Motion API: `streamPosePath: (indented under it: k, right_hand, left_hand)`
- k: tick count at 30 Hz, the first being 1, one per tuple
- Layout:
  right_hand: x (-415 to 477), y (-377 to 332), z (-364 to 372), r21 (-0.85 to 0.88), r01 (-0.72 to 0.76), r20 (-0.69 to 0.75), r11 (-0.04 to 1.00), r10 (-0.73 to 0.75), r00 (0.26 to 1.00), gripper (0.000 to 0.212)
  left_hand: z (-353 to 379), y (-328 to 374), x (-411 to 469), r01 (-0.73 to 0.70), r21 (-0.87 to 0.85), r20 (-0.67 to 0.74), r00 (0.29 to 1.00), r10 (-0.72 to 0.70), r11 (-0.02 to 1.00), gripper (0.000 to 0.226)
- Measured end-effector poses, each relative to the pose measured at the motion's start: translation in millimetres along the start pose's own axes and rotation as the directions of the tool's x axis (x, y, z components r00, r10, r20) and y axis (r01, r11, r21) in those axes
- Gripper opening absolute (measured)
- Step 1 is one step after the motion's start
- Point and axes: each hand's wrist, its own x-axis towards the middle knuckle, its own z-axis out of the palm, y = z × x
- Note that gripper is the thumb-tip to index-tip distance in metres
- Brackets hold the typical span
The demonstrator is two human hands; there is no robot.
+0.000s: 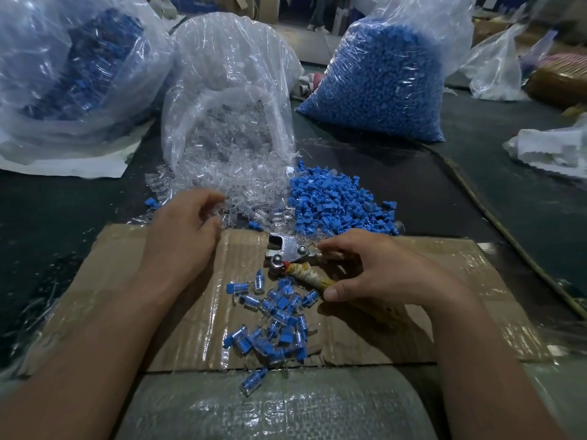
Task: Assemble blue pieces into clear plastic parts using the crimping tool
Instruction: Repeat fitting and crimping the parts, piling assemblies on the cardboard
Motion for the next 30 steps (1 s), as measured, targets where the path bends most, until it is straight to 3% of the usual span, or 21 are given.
streamPosePath:
  k: [4, 6, 12, 14, 17, 22, 27, 30]
  right_hand:
    - [-1.0, 5.2, -4.2, 0.049, 0.005, -0.059, 0.999, -0.002, 0.998, 0.062]
    - [-1.1, 8.6, -7.6, 0.112, -0.004, -0.166, 0.994, 0.022, 0.986, 0.048]
    - [2.4, 20.1, -11.9, 0.261, -0.006, -0.537, 0.965, 0.151, 0.830, 0.004]
    - [4.0, 21.7, -10.4, 0.275, -0.009, -0.588, 0.961, 0.175, 0.789, 0.013]
    - [7.0, 24.1, -9.1, 0.268, -0.029, -0.628, 0.963, 0.197, 0.753, 0.018]
    - [11.2, 28.7, -7.2, 0.288, -0.068, -0.635, 0.955, 0.244, 0.733, 0.010]
    - [17.5, 24.4, -1.5, 0.242, -0.068, -0.589, 0.968, 0.203, 0.782, 0.007]
    - [22.7, 17.6, 4.3, 0.172, -0.030, -0.550, 0.985, 0.121, 0.827, 0.007]
  left_hand:
    - [-3.4, 3.8, -1.6, -0.032, -0.032, -0.063, 0.998, 0.030, 0.999, 0.037]
    - [-5.3, 4.9, -2.1, -0.045, -0.024, -0.069, 0.997, 0.043, 0.999, 0.037]
    - [-7.4, 11.2, -8.6, -0.033, -0.163, -0.037, 0.999, 0.027, 0.986, 0.028]
    - [-7.7, 12.7, -9.6, -0.031, -0.227, -0.010, 1.000, 0.029, 0.973, 0.028]
    - [-8.0, 12.8, -9.9, -0.043, -0.254, 0.002, 0.999, 0.045, 0.966, 0.024]
    - [-8.6, 17.2, -12.8, 0.088, -0.443, 0.101, 0.994, -0.048, 0.892, 0.022]
    - [-5.6, 20.0, -13.6, 0.132, -0.502, 0.200, 0.979, -0.033, 0.855, 0.032]
    - [-2.7, 16.9, -15.0, 0.222, -0.589, 0.287, 0.956, -0.055, 0.777, 0.030]
